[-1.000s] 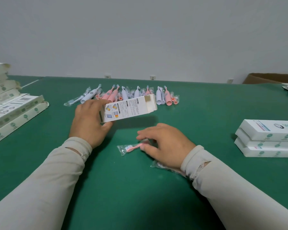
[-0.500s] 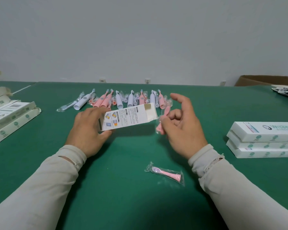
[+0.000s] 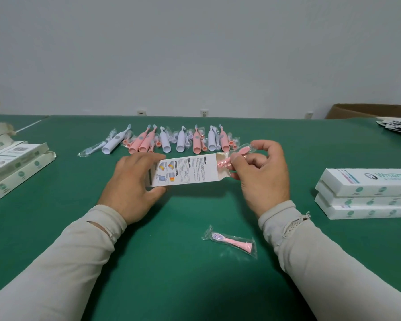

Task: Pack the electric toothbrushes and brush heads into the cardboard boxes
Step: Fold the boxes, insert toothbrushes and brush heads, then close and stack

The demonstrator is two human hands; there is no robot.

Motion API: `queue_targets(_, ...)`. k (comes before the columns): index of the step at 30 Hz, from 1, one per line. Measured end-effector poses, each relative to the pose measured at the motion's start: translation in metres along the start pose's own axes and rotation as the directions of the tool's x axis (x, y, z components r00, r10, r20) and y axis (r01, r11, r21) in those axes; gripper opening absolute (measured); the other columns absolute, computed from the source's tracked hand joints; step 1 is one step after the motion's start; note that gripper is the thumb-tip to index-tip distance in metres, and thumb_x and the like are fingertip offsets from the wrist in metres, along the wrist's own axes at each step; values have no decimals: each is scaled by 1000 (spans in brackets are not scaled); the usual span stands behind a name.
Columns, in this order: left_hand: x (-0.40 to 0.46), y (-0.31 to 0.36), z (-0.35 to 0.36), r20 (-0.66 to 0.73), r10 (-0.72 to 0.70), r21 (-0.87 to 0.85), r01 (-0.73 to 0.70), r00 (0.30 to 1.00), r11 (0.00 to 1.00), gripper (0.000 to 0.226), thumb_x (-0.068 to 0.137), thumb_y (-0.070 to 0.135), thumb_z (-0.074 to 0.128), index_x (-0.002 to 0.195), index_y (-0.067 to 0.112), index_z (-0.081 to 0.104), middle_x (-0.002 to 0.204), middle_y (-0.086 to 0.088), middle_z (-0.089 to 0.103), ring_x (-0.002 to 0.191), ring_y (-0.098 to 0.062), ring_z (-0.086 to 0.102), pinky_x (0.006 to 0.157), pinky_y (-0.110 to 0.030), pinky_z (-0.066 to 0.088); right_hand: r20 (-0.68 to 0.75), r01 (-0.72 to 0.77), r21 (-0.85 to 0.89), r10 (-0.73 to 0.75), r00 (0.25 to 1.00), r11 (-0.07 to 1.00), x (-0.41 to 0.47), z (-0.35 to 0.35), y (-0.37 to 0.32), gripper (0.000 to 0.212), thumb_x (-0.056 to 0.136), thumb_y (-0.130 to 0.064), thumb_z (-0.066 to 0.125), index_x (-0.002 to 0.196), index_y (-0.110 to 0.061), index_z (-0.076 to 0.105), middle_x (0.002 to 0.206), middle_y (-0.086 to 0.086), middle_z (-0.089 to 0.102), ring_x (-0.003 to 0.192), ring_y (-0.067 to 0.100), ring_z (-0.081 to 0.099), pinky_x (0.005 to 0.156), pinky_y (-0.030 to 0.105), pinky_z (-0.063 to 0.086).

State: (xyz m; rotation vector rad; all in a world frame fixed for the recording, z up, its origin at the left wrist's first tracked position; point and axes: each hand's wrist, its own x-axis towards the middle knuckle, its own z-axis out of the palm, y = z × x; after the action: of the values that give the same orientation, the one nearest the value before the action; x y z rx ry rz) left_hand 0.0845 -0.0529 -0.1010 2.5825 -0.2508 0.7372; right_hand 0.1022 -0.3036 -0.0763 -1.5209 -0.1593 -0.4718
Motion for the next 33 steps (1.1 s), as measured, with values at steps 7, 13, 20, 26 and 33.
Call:
queue_targets(7, -2, 4, 1, -7, -3, 17, 3, 1000, 1000, 61, 77, 23, 79, 133, 30, 54, 127, 8, 54, 122, -24, 40, 100, -31, 30, -67, -130, 170, 143, 987, 977, 2, -1, 3, 29, 89, -17, 74, 102, -19, 48, 75, 5, 77, 71, 20, 76, 68, 34, 61)
queue_targets(13, -2, 2, 4, 7, -78, -32, 79, 997, 996, 59, 76, 29, 77, 130, 33, 54, 126, 10, 53, 122, -24, 42, 99, -34, 33, -70, -97, 138, 107, 992, 986, 2, 2, 3, 15, 93, -17, 69, 93, -18, 54, 74, 4, 75, 71, 17, 76, 58, 21, 55)
queue_targets(20, -2, 2, 4, 14, -109, -50, 110, 994, 993, 59, 76, 32, 79, 130, 35, 54, 128, 7, 54, 120, -24, 44, 98, -34, 33, -109, -54, 9, 55, 993, 998, 4, -1, 8, 16, 87, -15, 74, 82, -17, 59, 73, 6, 71, 69, 17, 75, 63, 36, 58)
queue_targets(26, -3, 5, 3, 24, -123, -54, 124, 992, 991, 58, 76, 30, 79, 129, 36, 54, 127, 8, 54, 119, -24, 43, 99, -38, 37, -134, -67, -56, 59, 989, 996, 8, -6, 10, 15, 84, -13, 73, 80, -19, 59, 61, -4, 70, 70, 23, 75, 70, 49, 61)
queue_targets(33, -2, 7, 0, 29, -133, -33, 134, 991, 990, 56, 78, 33, 77, 129, 37, 53, 129, 9, 53, 120, -23, 42, 101, -41, 39, -141, 45, -224, -78, 987, 973, 10, -7, 12, 16, 80, -19, 75, 75, -24, 61, 72, -4, 70, 68, 17, 69, 59, 22, 50)
